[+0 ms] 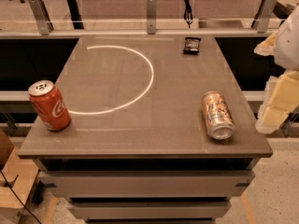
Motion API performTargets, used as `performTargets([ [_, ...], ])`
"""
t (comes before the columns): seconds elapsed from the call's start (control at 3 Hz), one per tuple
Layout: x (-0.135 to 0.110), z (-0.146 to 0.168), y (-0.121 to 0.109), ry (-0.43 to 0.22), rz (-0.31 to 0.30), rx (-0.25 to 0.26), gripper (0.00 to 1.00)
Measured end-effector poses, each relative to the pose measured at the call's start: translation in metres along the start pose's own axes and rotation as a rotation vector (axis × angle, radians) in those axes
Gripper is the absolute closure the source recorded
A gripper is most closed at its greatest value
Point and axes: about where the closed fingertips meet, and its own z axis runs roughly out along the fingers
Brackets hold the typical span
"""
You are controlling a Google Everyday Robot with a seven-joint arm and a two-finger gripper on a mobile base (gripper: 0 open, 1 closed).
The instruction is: Move rxbar chocolate near coke can
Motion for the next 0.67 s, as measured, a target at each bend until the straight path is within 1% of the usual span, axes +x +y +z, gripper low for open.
performTargets([
  [0.33, 0.0, 0.0, 0.0, 0.0, 0.0, 0.0, 0.0],
  [0.67, -0.0001, -0.0053, -0.0057, -0.044, 0.005, 0.016, 0.0],
])
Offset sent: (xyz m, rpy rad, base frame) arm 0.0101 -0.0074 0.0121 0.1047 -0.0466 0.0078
